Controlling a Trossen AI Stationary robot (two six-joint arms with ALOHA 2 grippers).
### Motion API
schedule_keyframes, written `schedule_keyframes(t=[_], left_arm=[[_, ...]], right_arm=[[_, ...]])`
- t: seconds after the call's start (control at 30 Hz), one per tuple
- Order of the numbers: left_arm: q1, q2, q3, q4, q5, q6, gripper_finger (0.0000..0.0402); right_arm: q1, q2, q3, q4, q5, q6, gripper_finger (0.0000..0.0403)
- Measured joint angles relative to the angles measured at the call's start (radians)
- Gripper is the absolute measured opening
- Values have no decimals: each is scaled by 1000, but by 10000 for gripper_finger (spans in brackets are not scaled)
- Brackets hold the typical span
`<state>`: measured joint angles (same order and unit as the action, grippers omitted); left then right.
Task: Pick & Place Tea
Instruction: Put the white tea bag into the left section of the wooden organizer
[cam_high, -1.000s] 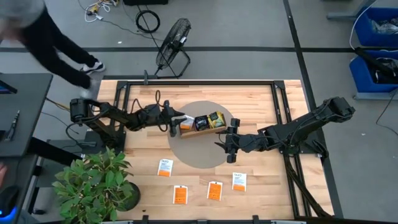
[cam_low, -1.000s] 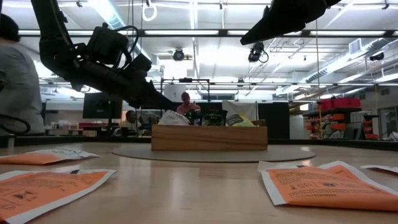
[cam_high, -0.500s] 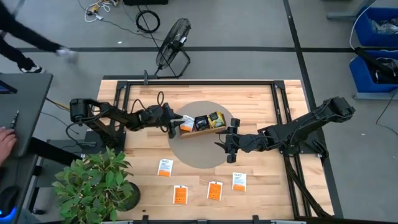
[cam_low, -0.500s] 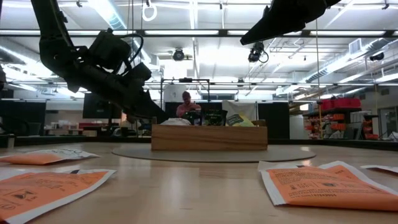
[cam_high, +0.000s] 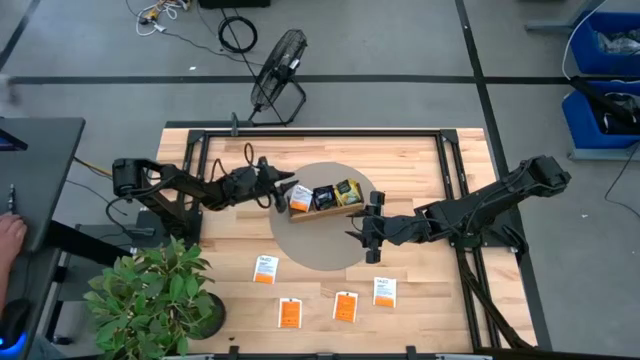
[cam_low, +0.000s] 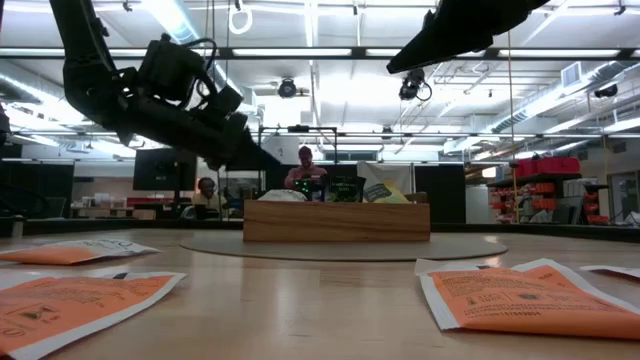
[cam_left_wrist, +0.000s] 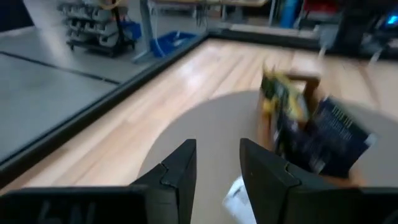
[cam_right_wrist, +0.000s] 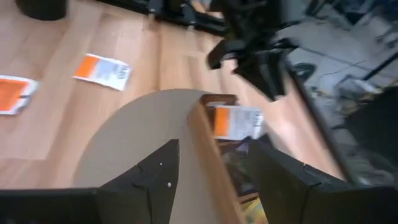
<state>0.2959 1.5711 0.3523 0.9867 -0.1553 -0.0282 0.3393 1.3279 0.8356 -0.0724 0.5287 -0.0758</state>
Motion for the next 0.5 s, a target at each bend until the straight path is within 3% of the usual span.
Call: schedule_keyframes(t=[0.23, 0.5], left_arm=[[-60, 0, 0, 73, 81, -30, 126], [-201, 0, 0, 91, 64, -21, 126]], right_arm=[[14, 0, 0, -192, -184, 160, 201], [100, 0, 0, -342, -359, 428, 201]])
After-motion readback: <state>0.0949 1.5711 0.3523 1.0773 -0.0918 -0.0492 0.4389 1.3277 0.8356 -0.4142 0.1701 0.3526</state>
